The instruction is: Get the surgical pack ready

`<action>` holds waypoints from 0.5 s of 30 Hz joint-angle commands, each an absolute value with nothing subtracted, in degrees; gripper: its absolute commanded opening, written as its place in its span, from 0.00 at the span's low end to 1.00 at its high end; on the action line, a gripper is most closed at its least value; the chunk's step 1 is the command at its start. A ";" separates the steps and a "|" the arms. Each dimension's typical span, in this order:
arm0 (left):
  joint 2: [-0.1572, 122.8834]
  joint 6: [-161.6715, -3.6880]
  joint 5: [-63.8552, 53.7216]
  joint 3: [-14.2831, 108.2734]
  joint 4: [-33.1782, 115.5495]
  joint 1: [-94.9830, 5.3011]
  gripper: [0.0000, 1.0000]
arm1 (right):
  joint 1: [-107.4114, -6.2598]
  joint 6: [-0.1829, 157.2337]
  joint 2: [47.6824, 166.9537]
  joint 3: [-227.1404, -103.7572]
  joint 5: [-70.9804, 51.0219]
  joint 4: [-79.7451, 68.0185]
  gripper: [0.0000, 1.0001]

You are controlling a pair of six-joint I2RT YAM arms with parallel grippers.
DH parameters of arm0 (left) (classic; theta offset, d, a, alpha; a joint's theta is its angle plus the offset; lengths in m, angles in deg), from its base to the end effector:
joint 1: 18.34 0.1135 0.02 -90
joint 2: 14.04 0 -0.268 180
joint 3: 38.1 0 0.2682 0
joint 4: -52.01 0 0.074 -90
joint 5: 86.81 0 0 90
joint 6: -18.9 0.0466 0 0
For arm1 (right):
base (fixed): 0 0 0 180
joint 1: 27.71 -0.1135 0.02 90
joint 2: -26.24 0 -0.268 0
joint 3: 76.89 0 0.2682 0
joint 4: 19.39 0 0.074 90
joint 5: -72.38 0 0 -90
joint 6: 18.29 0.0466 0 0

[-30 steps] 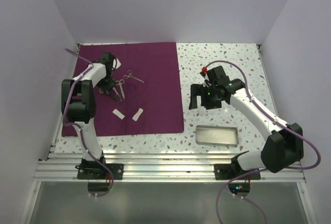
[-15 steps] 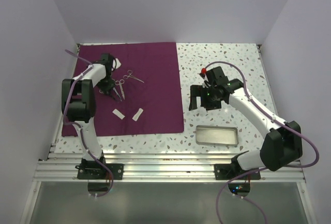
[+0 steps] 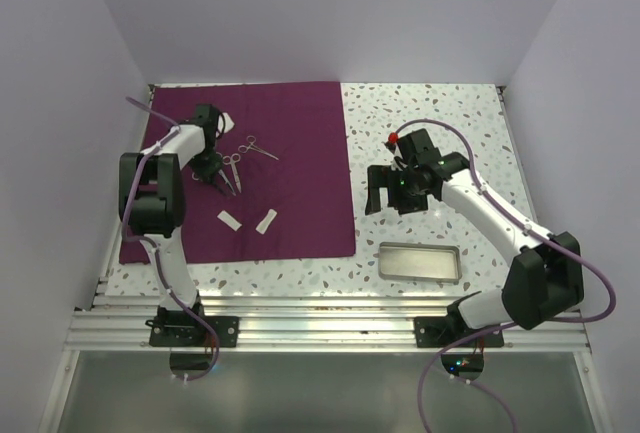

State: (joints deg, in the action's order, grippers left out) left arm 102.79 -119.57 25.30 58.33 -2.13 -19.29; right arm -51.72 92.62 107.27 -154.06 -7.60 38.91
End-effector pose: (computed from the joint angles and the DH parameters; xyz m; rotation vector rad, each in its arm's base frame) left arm 0.4238 0.0105 0.1462 -1.1617 2.4599 0.3284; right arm 0.2724 0.1302 0.2542 -0.1326 2.7163 0.4777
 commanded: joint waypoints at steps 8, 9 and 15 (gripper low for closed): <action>102.24 -117.60 23.15 52.17 4.89 -18.43 0.25 | -51.88 91.57 107.27 -153.98 -7.69 38.10 0.96; 102.15 -117.33 22.97 51.82 5.33 -18.43 0.24 | -51.97 91.66 107.19 -153.97 -7.69 38.10 0.95; 101.45 -117.24 22.35 51.20 5.95 -18.43 0.12 | -51.97 91.66 107.19 -154.15 -7.69 38.19 0.96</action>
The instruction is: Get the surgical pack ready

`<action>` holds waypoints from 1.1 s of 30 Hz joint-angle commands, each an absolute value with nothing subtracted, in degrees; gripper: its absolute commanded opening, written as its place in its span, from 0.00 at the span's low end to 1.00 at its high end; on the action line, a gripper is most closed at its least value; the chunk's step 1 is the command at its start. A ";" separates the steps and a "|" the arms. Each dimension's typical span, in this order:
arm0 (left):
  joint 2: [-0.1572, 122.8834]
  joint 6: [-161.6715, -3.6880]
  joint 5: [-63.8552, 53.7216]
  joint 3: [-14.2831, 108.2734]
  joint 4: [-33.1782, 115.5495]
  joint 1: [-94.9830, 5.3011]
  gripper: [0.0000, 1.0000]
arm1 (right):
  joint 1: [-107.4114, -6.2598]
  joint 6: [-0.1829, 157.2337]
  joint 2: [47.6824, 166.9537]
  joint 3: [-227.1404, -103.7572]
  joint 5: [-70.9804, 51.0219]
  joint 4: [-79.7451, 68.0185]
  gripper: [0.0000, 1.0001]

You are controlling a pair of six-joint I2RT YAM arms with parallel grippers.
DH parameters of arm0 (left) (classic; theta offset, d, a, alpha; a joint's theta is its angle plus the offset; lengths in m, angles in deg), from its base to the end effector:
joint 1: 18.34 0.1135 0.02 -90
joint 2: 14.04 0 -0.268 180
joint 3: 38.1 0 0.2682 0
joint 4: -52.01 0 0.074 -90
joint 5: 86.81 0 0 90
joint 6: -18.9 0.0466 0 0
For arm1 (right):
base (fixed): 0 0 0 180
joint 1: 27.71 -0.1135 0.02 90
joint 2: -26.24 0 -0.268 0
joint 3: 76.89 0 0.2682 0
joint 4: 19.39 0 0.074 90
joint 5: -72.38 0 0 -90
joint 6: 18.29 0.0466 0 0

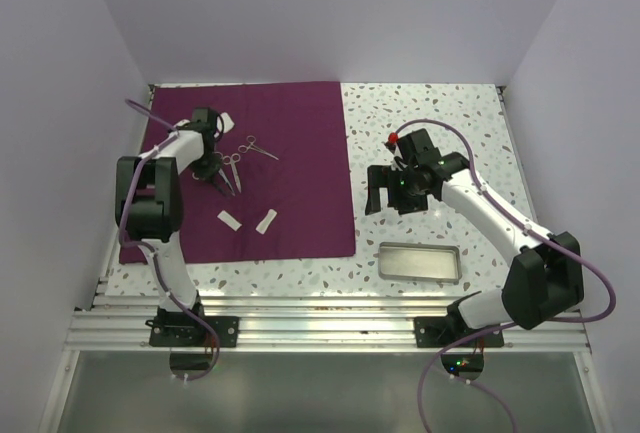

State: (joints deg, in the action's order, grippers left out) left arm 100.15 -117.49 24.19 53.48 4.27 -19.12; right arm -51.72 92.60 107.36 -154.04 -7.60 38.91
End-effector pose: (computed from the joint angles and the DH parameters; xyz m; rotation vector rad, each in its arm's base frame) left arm 0.4171 0.0110 0.1442 -1.1146 2.4295 0.2687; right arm 0.2725 0.1303 0.2536 -0.1329 2.7181 0.4769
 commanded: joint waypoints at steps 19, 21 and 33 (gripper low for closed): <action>84.23 -110.49 21.84 46.64 0.41 -17.20 0.00 | -51.88 91.31 110.26 -157.66 -2.34 36.53 0.94; 80.38 -109.16 19.99 44.36 0.85 -17.29 0.00 | -52.05 91.49 110.79 -158.10 1.77 35.56 0.93; 56.65 -102.47 -6.28 25.82 9.45 -31.16 0.00 | -55.90 103.25 116.05 -160.29 20.70 18.95 0.92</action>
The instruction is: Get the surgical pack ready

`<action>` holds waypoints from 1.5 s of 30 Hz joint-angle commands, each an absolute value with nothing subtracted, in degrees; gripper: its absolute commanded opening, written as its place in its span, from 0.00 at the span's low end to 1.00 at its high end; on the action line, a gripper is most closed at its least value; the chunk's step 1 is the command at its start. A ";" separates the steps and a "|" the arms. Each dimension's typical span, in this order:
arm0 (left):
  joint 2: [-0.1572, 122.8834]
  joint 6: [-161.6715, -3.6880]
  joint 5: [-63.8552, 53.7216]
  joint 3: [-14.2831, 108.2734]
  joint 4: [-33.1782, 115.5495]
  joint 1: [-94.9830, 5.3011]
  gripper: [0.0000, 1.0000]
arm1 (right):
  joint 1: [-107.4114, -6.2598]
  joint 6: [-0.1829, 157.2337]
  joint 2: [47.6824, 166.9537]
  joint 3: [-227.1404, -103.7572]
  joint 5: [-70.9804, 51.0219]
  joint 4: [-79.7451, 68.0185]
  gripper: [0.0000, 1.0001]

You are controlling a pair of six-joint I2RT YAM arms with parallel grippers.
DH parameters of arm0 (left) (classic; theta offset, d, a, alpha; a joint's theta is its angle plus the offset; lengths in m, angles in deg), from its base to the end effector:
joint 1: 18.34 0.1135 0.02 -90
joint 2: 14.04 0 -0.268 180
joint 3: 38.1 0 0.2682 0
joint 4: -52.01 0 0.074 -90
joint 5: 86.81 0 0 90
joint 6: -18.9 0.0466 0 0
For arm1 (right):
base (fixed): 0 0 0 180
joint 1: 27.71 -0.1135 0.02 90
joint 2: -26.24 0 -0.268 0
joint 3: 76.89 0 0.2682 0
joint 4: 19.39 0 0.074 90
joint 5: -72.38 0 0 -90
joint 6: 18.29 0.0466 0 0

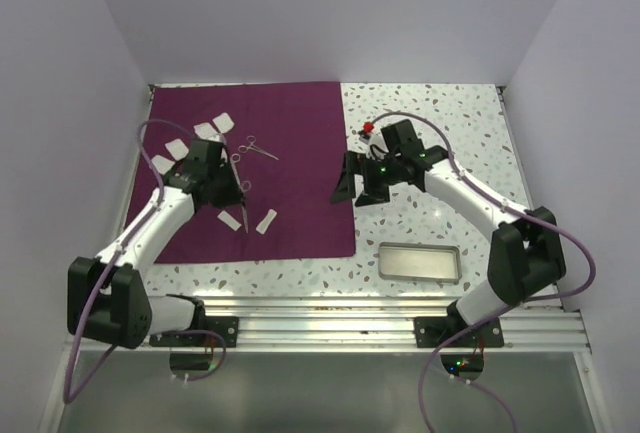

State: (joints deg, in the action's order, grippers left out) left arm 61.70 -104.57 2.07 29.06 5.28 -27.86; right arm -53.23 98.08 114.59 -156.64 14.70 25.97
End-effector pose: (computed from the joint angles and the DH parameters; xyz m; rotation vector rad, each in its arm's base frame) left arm 0.2837 -0.0485 0.2341 -0.5250 2.5128 -0.3171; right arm 0.2999 0.1708 0.2496 -0.2277 2.6238 1.0564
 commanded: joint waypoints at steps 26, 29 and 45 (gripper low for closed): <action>54.42 -106.69 0.81 24.57 10.26 -58.68 0.00 | -65.85 116.63 125.55 -163.28 13.95 18.58 0.75; 55.12 -107.66 3.02 24.31 8.16 -58.60 0.00 | -65.77 114.69 126.08 -164.26 12.53 22.89 0.75; 66.01 -109.86 13.21 20.52 5.24 -65.79 0.46 | -57.59 108.19 113.16 -150.64 4.53 30.90 0.77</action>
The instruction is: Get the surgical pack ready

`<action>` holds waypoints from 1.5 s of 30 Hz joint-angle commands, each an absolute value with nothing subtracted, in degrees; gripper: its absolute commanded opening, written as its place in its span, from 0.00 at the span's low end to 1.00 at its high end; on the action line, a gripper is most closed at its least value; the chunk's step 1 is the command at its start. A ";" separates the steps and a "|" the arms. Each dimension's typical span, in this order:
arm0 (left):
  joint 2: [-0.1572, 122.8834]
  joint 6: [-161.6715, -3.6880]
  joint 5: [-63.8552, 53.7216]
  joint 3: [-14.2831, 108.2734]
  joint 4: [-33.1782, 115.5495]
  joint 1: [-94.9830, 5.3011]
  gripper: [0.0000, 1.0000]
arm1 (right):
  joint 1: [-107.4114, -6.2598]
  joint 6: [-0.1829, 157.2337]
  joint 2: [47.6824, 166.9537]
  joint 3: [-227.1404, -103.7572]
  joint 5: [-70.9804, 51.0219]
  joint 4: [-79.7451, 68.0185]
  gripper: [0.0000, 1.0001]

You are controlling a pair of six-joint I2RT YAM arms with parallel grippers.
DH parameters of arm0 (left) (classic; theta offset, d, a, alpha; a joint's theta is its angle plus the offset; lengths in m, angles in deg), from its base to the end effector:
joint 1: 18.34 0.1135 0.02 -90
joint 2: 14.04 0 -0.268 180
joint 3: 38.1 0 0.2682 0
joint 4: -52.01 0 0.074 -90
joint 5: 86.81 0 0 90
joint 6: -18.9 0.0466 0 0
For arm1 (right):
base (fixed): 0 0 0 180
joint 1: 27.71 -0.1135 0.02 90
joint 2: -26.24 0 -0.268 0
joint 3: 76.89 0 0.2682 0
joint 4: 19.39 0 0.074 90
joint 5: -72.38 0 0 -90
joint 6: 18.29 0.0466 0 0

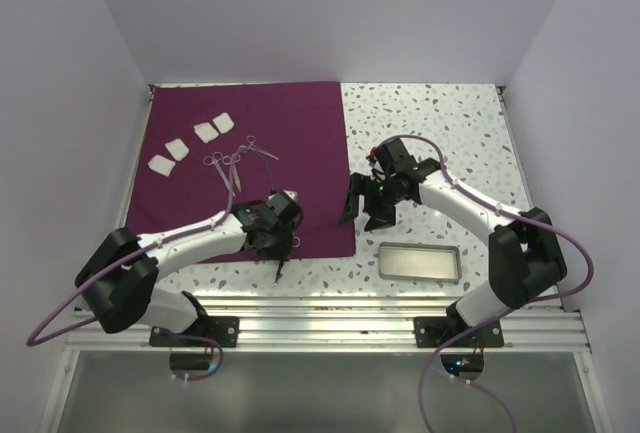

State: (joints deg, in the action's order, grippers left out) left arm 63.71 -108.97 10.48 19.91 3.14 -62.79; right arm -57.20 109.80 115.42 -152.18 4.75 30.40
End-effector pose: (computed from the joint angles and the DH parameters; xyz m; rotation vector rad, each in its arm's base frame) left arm 0.1893 -0.1774 0.1729 0.1257 2.7676 -0.2115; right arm 0.2772 0.1771 0.2121 0.0825 2.8580 0.8408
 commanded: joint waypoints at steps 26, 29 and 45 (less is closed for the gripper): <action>71.39 -111.27 15.76 20.34 5.52 -71.34 0.00 | -57.59 106.86 113.86 -150.11 8.83 28.09 0.77; 69.55 -110.21 15.15 23.41 3.50 -71.34 0.00 | -58.03 107.66 115.18 -150.46 12.60 26.07 0.77; 64.88 -105.55 9.79 32.83 0.32 -71.25 0.00 | -60.58 118.72 124.14 -152.22 21.05 9.01 0.81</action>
State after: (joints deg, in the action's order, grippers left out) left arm 65.99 -107.33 11.29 30.86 1.56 -71.09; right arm -60.35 115.68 123.51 -150.11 18.39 13.53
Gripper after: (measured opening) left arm 0.034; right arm 0.815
